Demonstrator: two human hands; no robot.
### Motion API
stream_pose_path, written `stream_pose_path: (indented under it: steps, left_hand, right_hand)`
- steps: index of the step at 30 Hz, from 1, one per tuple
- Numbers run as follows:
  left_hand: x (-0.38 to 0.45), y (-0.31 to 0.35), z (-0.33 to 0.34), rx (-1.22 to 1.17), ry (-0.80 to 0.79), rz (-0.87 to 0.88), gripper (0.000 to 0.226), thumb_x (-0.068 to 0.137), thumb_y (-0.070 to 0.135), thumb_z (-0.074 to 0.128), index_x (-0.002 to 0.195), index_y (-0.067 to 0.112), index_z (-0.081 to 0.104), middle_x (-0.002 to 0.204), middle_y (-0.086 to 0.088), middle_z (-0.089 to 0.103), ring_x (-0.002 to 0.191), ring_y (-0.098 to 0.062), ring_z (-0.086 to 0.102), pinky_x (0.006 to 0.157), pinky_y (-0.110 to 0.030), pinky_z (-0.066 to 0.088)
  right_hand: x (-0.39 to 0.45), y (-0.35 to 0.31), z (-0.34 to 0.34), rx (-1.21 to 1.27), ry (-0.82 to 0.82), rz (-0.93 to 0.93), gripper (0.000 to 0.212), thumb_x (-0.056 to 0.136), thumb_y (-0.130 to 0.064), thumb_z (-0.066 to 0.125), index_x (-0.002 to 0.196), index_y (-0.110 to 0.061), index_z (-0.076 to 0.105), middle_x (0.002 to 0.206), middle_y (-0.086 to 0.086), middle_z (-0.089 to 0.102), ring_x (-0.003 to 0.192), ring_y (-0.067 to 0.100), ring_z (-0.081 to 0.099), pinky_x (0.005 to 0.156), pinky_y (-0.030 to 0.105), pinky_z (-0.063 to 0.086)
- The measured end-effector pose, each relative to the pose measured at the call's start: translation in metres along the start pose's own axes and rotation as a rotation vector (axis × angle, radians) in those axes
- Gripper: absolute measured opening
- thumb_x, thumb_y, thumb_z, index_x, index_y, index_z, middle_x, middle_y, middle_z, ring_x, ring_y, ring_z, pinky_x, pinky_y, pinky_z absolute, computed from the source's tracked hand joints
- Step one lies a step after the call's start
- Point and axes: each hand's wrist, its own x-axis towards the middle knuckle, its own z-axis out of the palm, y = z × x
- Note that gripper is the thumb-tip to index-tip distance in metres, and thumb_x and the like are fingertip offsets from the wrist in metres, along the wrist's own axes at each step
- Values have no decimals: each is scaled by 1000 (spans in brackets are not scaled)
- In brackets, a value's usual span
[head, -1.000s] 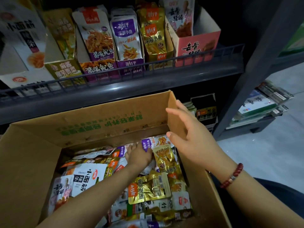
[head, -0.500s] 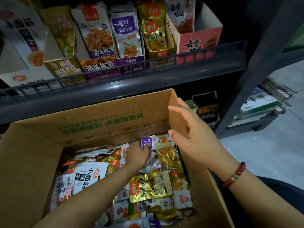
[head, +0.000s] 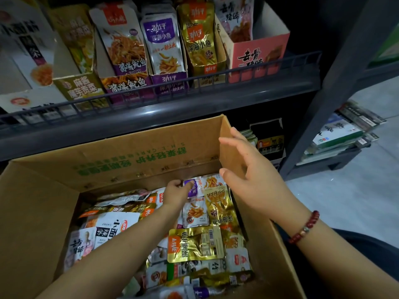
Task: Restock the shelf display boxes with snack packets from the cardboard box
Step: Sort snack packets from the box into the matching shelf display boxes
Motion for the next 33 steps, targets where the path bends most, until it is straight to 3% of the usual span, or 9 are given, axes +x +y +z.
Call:
stream_pose_path:
  steps: [2, 6, 8, 11, 14, 18, 25, 28, 33]
  left_hand:
    - [0, 4, -4, 43, -97, -27, 40, 85, 31, 73, 111, 5, 57, 108, -11, 64, 98, -26, 61, 75, -31, 51]
    - [0, 9, -10, 104, -173, -35, 47, 79, 32, 79, 112, 1, 64, 106, -18, 68, 80, -22, 60, 65, -28, 47]
    - [-6, 8, -8, 104, -194, -24, 29, 76, 26, 82, 93, 7, 69, 95, -15, 72, 74, -22, 65, 63, -28, 54]
    - [-17, 8, 0, 107, -221, 16, 18, 75, 17, 83, 78, 17, 65, 79, -3, 70, 66, -11, 64, 48, -14, 48]
    - [-23, 9, 8, 134, -231, 70, 26, 70, 16, 86, 84, 16, 64, 81, -3, 70, 72, -15, 66, 66, -24, 56]
    - [-28, 3, 12, 86, -86, 14, 55, 64, 15, 90, 110, 10, 60, 99, -6, 70, 91, -25, 67, 84, -39, 56]
    - [-37, 13, -3, -5, -94, 3, 27, 74, 3, 81, 88, 16, 62, 95, -11, 70, 88, -27, 66, 84, -37, 53]
    - [-48, 17, -22, 3, -78, 5, 29, 73, 6, 82, 98, 11, 66, 96, -12, 72, 91, -31, 68, 89, -46, 55]
    - [-74, 28, -59, 26, -54, 42, 27, 81, 11, 77, 104, 10, 63, 98, -12, 71, 91, -30, 68, 86, -44, 55]
  right_hand:
    - [0, 0, 0, 1, 3, 1, 57, 91, -21, 59, 140, -37, 35, 156, -22, 10, 130, -14, 10, 106, 15, 18]
    - [0, 1, 0, -2, 8, -1, 56, 91, -21, 59, 140, -37, 35, 156, -22, 10, 131, -12, 12, 107, 16, 20]
    - [0, 0, 0, -5, 11, -1, 56, 91, -21, 59, 140, -37, 35, 156, -22, 10, 130, -13, 12, 106, 16, 21]
    - [1, 0, 1, -12, 11, 0, 56, 91, -21, 59, 139, -37, 35, 156, -22, 10, 128, -13, 11, 106, 16, 21]
    - [1, 1, 1, -18, 16, 1, 57, 91, -21, 59, 140, -37, 35, 156, -22, 10, 128, -13, 11, 106, 17, 22]
    - [0, 1, 0, -7, 10, 2, 57, 91, -21, 59, 140, -37, 34, 156, -22, 10, 137, -7, 14, 109, 21, 24]
    - [3, -1, 1, -15, 3, -11, 59, 91, -21, 59, 142, -35, 33, 157, -17, 9, 142, -1, 11, 111, 22, 23]
    - [4, -3, 1, -67, -1, -20, 60, 91, -22, 59, 143, -34, 31, 158, -15, 8, 143, 1, 8, 113, 25, 20]
    - [3, -9, 0, -151, -18, -26, 60, 92, -24, 59, 145, -31, 31, 159, -10, 7, 145, 5, 6, 113, 26, 18]
